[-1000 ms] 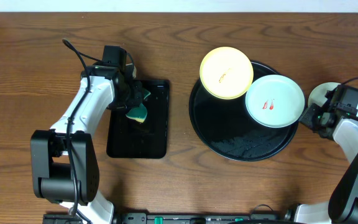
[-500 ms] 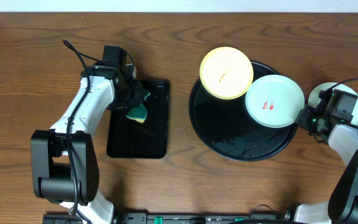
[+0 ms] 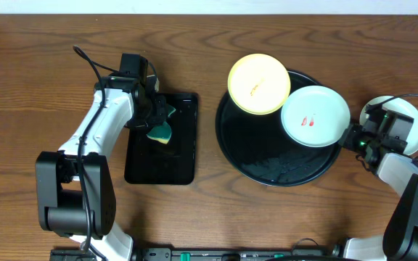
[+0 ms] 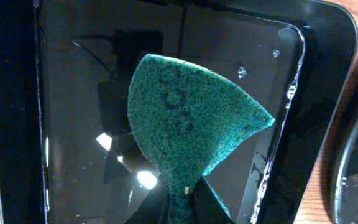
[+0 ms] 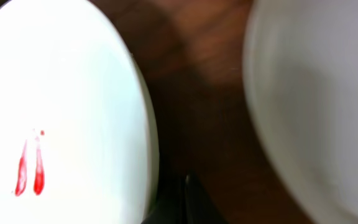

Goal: Clean dirty plates on tray and stack at the side
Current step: 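Lower cleaned plate at right side of table with right gripper, then reach right gripper to rim of second pale green plate in round tray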

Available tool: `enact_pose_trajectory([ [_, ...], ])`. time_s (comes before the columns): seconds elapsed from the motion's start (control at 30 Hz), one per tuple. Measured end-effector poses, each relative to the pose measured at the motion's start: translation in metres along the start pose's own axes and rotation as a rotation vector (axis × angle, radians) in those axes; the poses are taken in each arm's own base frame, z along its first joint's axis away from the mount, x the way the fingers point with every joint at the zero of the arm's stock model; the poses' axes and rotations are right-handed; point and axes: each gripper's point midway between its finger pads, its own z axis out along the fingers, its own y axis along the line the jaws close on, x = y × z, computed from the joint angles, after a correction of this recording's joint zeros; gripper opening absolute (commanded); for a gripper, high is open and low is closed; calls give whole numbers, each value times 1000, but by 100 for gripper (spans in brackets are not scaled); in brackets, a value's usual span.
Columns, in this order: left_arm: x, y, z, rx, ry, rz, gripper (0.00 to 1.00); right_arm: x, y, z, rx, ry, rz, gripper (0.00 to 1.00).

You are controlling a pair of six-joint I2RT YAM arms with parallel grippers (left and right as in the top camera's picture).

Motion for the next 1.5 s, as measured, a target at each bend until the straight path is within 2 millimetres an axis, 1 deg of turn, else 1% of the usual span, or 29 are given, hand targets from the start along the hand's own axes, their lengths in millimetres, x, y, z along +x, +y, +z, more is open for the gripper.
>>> enact_pose_trajectory([
  [0.33, 0, 0, 0, 0, 0, 0, 7, 14, 47, 9, -92, 44, -128, 1],
  [0.4, 0, 0, 0, 0, 0, 0, 7, 16, 52, 10, -95, 49, -139, 19],
  [0.43, 0, 0, 0, 0, 0, 0, 7, 16, 50, 10, -81, 50, -146, 31],
  [0.47, 0, 0, 0, 0, 0, 0, 7, 17, 49, 10, -76, 54, -142, 34],
  [0.5, 0, 0, 0, 0, 0, 0, 7, 19, 48, 10, -72, 60, -143, 34],
  [0.57, 0, 0, 0, 0, -1, 0, 7, 25, 48, 10, -75, 82, -140, 30],
  [0.67, -4, -1, 0, 3, -15, 3, 7, 41, 48, 6, -74, 155, -121, 24],
  [0.73, -5, -1, 0, 5, -22, 4, 7, 48, 50, -1, -70, 204, -107, 24],
  [0.8, -6, -1, 0, 5, -23, 5, 8, 53, 51, -9, -63, 240, -97, 27],
  [0.87, -6, -1, 0, 5, -23, 7, 17, 49, 54, -18, -61, 248, -95, 31],
  [0.9, -6, -1, 0, 5, -24, 9, 22, 44, 57, -23, -66, 236, -99, 31],
  [1.0, -4, -1, 0, 2, -16, 4, 22, 20, 74, -40, -94, 166, -136, 32],
  [1.07, -2, 0, 0, 1, -7, 2, 22, 10, 89, -50, -124, 124, -174, 25],
  [1.1, -1, 0, 0, 0, -3, 1, 22, 8, 98, -54, -144, 112, -198, 21],
  [1.13, 0, 0, 1, 0, 0, 1, 22, 8, 108, -58, -167, 106, -225, 19],
  [1.17, 2, 1, 2, -1, 4, 0, 7, 11, 119, -60, -195, 108, -255, 15],
  [1.23, 9, 4, 8, -4, 20, -5, 7, 21, 139, -62, -242, 127, -313, 9],
  [1.33, 24, 9, 17, -13, 59, -15, 7, 41, 168, -62, -306, 166, -399, 8],
  [1.37, 30, 11, 21, -17, 74, -19, 29, 48, 178, -62, -323, 178, -430, 8],
  [1.4, 34, 12, 23, -19, 82, -17, 34, 53, 184, -61, -335, 189, -450, 13],
  [1.43, 37, 14, 24, -22, 90, -24, 37, 60, 190, -60, -343, 203, -473, 17],
  [1.5, 39, 15, 25, -26, 95, -27, 38, 75, 199, -56, -352, 235, -520, 17],
])
